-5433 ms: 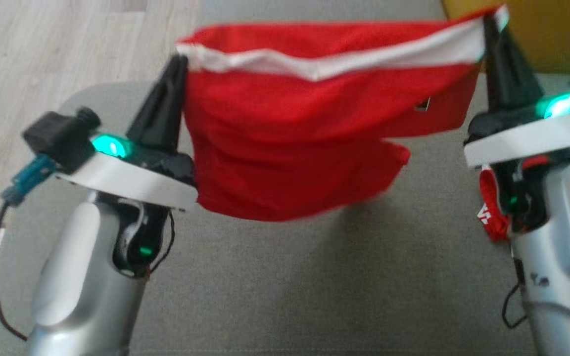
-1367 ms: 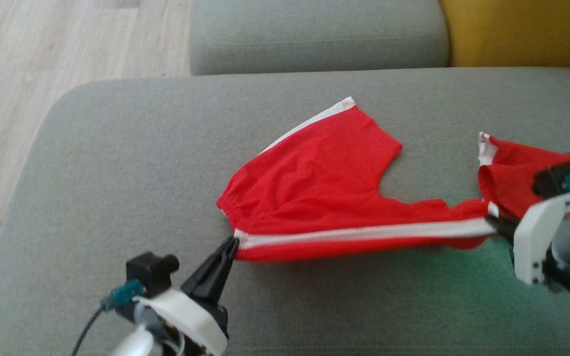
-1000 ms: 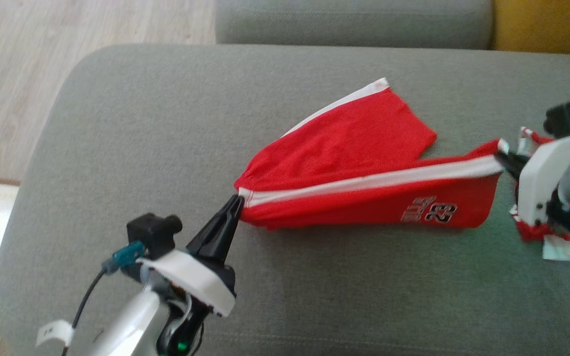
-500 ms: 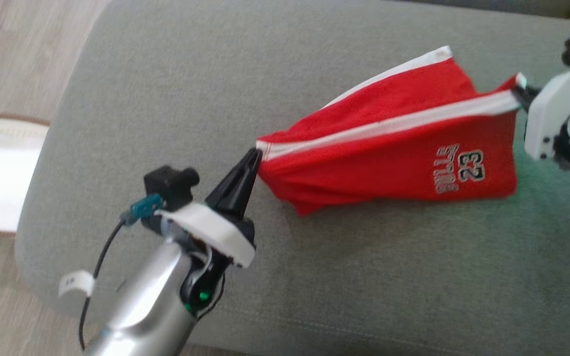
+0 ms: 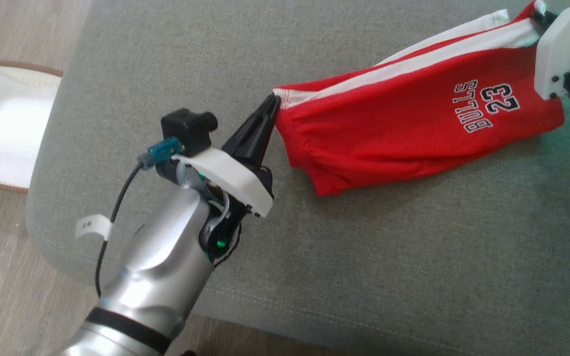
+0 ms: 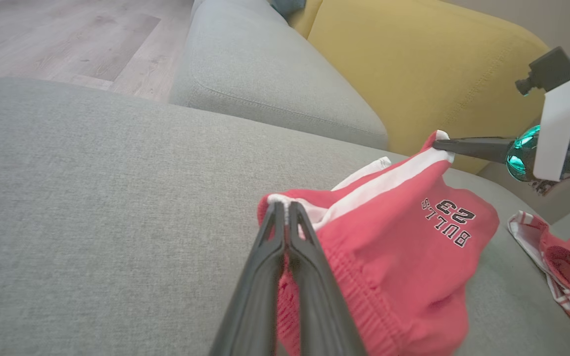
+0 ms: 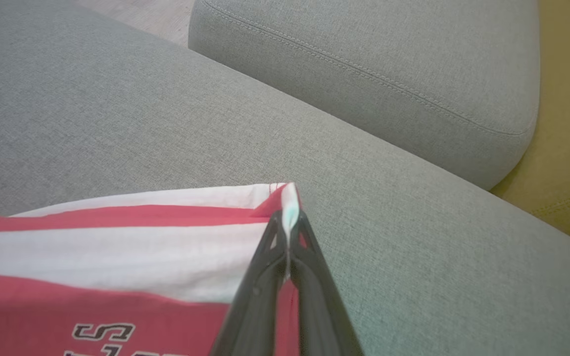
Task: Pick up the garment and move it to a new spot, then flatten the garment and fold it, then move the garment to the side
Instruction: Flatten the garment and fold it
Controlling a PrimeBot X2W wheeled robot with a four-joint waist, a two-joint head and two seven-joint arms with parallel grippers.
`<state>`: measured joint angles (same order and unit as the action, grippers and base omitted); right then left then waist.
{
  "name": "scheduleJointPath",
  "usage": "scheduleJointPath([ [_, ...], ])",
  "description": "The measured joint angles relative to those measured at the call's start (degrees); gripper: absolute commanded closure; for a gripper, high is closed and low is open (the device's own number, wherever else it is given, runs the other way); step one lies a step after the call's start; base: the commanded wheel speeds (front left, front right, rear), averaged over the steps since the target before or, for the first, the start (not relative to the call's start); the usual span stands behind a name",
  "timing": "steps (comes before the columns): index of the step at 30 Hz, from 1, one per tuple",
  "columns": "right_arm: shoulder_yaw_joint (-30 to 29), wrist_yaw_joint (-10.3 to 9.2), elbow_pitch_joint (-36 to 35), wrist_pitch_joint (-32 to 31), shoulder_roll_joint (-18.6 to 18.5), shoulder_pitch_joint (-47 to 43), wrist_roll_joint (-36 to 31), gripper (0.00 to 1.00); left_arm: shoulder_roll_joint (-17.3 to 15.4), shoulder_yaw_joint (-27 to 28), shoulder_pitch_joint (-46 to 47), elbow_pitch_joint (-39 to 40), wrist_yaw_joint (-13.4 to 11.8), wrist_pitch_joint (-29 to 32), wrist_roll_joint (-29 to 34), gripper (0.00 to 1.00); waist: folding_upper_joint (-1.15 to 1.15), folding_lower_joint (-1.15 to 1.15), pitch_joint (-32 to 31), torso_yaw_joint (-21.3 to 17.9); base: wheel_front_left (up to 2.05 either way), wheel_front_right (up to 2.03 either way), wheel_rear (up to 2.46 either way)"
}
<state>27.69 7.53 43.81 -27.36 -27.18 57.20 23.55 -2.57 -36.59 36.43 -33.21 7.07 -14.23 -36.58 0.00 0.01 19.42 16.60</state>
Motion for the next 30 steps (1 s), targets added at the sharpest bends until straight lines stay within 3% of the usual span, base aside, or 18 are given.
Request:
scheduleJointPath([
  [9,3.08,0.01,4.82,8.26,1.27,4.89,-0.94,1.0,0.71,0.11,3.01,-1.76,0.05,-0.05,-1.09,1.0,0.0,0.0,2.86,0.53,0.0,0.0,0.0],
  [10,3.35,0.01,5.54,9.29,1.35,5.31,-1.4,0.44,0.71,0.11,3.01,-1.77,0.05,-0.05,-1.29,1.0,0.0,-0.01,3.03,0.45,0.0,0.0,0.0],
  [11,3.35,0.0,6.58,9.87,1.56,5.72,-1.74,0.0,0.71,0.11,3.01,-1.93,0.05,-0.05,-1.62,1.0,0.0,-0.01,3.16,0.31,0.0,0.0,0.0],
  [12,3.42,0.01,7.55,10.26,1.69,5.89,-1.9,0.0,0.73,0.1,3.01,-2.14,0.05,-0.05,-1.76,0.6,0.0,-0.01,3.25,0.16,0.0,0.0,0.0],
  [13,3.54,0.01,8.4,10.77,1.8,5.88,-1.89,0.0,0.73,0.13,3.01,-2.3,0.05,-0.05,-1.82,0.0,0.0,-0.01,3.27,-0.02,0.0,0.0,0.0],
  [22,3.67,0.0,11.36,19.86,4.65,5.38,-0.15,0.0,0.86,6.68,2.34,-2.91,-0.38,-0.07,0.87,0.0,0.0,-0.01,0.53,-2.39,0.0,0.0,0.0],
  [30,4.64,0.01,7.32,30.54,6.33,1.29,2.35,0.0,0.54,16.19,-2.82,1.56,-1.19,-0.07,4.48,0.0,0.0,-0.01,-3.75,-5.92,0.0,0.0,0.0],
])
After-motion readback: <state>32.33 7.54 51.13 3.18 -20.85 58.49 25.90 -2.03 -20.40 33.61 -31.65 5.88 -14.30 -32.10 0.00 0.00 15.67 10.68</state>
